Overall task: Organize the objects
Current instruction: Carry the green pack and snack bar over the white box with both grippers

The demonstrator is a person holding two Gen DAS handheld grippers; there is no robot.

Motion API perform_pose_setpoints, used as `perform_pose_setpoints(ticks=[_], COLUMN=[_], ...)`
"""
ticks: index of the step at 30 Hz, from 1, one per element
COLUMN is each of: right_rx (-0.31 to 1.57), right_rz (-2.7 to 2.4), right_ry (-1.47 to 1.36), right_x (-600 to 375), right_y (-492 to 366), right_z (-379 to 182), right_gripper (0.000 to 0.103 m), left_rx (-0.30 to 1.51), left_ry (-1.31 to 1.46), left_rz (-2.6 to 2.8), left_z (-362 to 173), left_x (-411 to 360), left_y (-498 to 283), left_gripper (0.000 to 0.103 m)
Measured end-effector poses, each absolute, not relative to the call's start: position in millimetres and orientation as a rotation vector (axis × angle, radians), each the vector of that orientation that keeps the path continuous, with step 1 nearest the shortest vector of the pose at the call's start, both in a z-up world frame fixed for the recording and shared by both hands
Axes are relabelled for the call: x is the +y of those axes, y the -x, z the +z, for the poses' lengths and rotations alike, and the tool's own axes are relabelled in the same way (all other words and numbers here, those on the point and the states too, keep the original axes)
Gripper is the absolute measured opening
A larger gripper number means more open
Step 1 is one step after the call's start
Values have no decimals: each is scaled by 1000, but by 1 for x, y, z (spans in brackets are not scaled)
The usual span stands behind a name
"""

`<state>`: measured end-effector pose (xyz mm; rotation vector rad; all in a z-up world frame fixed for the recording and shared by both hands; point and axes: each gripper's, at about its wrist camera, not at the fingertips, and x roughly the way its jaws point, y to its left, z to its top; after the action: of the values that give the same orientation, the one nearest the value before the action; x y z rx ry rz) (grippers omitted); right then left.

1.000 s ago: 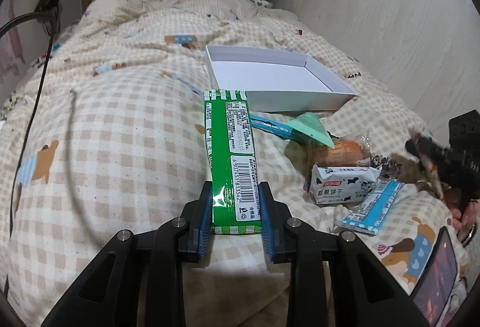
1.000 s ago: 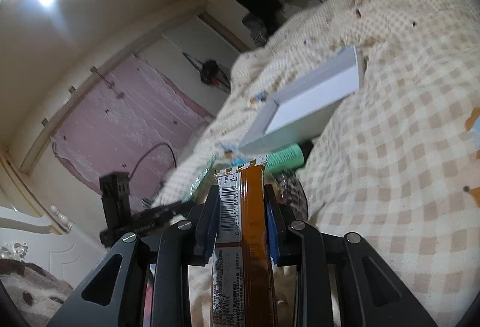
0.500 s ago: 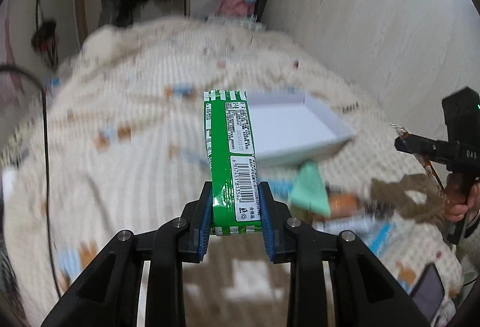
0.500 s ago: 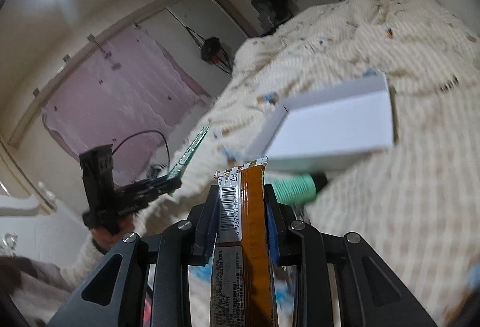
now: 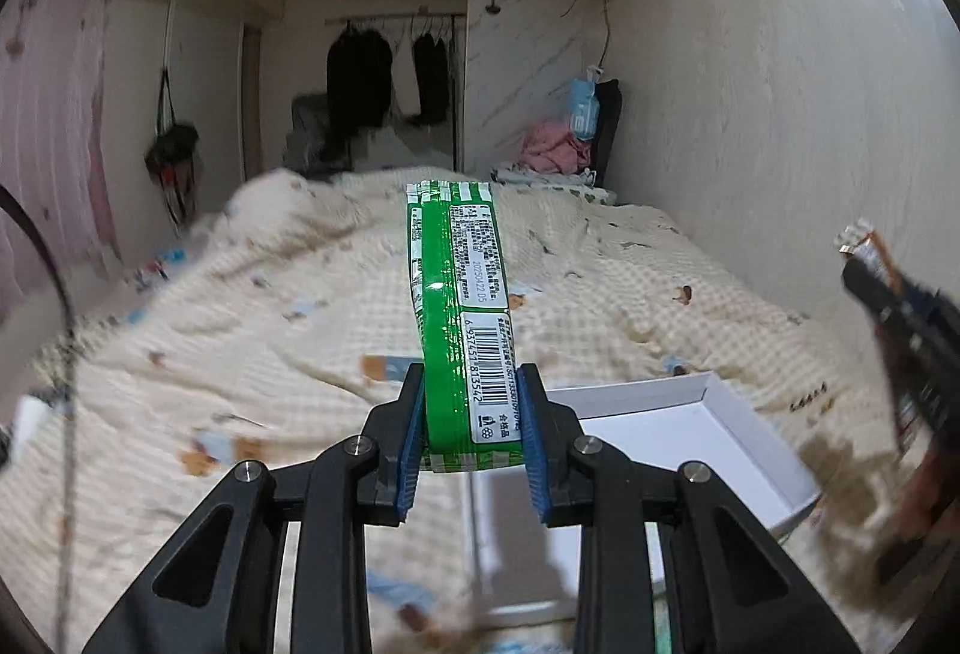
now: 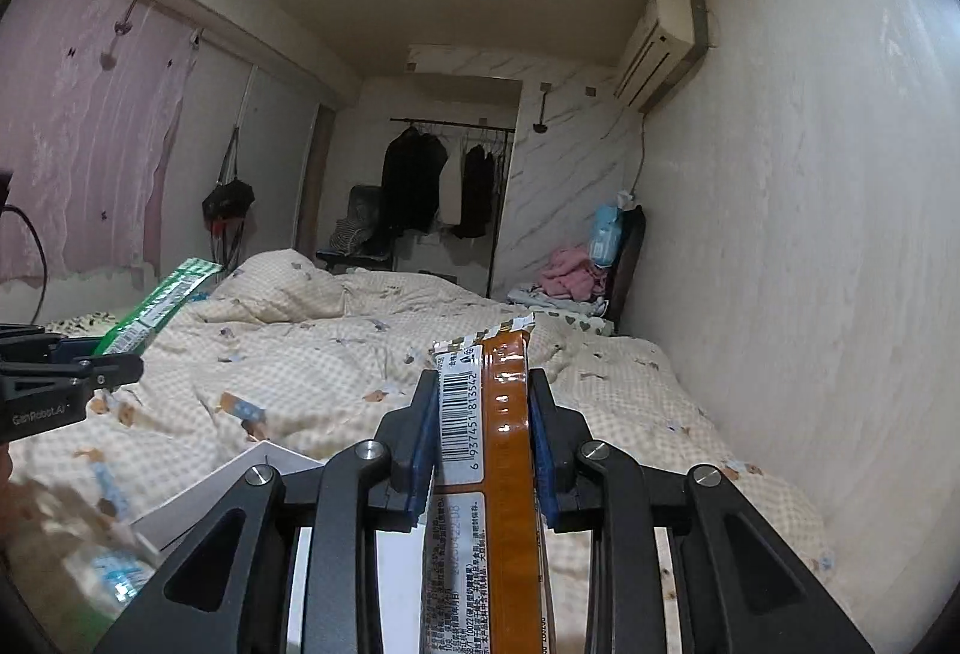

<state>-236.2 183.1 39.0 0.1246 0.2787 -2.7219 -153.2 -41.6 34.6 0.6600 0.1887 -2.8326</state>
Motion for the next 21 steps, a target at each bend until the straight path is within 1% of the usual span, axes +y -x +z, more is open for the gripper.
perform_pose_setpoints(ticks=[3, 6, 10, 13, 16, 21], right_rx=[251, 131, -21, -135, -193, -226], right_rz=[-2742, -2710, -2640, -2563, -2541, -2502], right_ry=[-129, -223, -374, -537, -653, -768], right_x=[176, 172, 180, 191, 203, 202], right_y=[248, 267, 296, 314, 326, 342], right_z=[30, 22, 9, -9, -20, -33], right_gripper=[29, 29, 29, 29, 29, 29], left_rx=[279, 314, 265, 207, 141, 88], left_ry=[-734, -797, -873, -936, -988, -1117], left_rz=[-2828, -2828, -2863, -2861, -2838, -2766], left_z=[21, 8, -3, -15, -29, -52], left_x=[-47, -45, -35, -26, -19, -14], left_y=[175, 187, 192, 198, 202, 207], left_gripper=[31, 31, 31, 31, 32, 32])
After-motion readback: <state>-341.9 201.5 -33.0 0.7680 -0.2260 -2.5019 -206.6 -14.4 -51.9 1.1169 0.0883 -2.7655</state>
